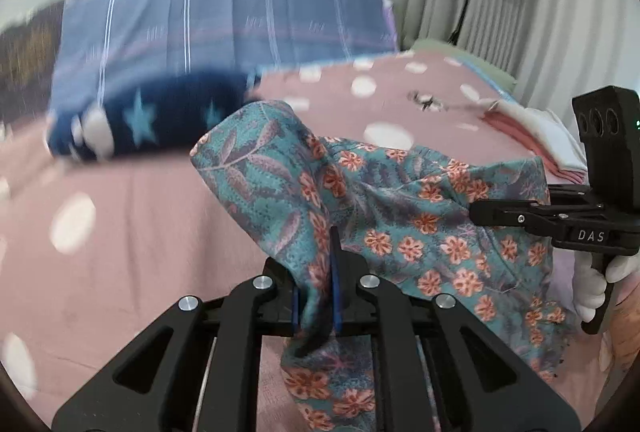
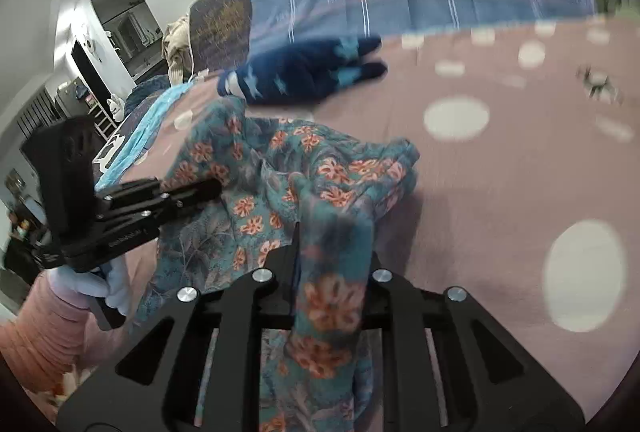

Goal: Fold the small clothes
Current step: 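Grasp the shirt edge with the left gripper while the right gripper grasps it, lift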

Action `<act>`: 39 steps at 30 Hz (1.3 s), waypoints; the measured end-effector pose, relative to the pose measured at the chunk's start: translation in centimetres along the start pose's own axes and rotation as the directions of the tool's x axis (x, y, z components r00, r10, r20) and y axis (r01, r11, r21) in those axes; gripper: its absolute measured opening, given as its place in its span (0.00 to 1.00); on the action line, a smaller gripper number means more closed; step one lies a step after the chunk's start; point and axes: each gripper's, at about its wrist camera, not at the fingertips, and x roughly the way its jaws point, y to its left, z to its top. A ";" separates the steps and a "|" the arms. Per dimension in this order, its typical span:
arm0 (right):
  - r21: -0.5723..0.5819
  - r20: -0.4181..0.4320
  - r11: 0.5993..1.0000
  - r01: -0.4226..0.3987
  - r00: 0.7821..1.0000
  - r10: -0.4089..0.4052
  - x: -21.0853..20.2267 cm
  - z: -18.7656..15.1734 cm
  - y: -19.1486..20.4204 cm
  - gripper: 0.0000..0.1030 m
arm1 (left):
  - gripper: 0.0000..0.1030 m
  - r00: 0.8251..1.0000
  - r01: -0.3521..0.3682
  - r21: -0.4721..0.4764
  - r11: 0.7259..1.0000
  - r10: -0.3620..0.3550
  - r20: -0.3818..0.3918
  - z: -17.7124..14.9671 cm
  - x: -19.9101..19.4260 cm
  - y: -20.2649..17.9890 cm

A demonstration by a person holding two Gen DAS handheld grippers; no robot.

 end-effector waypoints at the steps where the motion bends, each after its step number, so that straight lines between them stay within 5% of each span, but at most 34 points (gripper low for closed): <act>1: -0.020 0.024 1.000 0.015 1.000 -0.014 -1.0 0.1 0.6 0.15 | 0.11 1.000 -0.010 0.023 1.000 0.009 0.027 0.6 -1.2 -0.7; 11: -0.064 0.249 0.986 0.151 0.960 -0.131 -11.1 1.1 2.7 0.14 | 0.11 0.980 -0.043 0.166 0.985 0.010 0.197 6.2 -7.2 -7.0; 21: -0.016 0.387 0.944 0.329 0.873 -0.298 -15.7 6.8 -0.1 0.13 | 0.11 0.959 -0.100 0.230 0.968 0.032 0.282 15.3 -4.9 -11.7; 26: 0.038 0.414 0.928 0.370 0.839 -0.352 -15.1 10.9 -3.0 0.13 | 0.11 0.951 -0.138 0.248 0.959 0.058 0.305 18.8 -2.6 -12.5; 39: 0.129 0.334 0.907 0.401 0.844 -0.420 -6.1 16.2 -11.3 0.13 | 0.11 0.945 -0.281 0.318 0.906 0.202 0.259 22.6 10.9 -11.1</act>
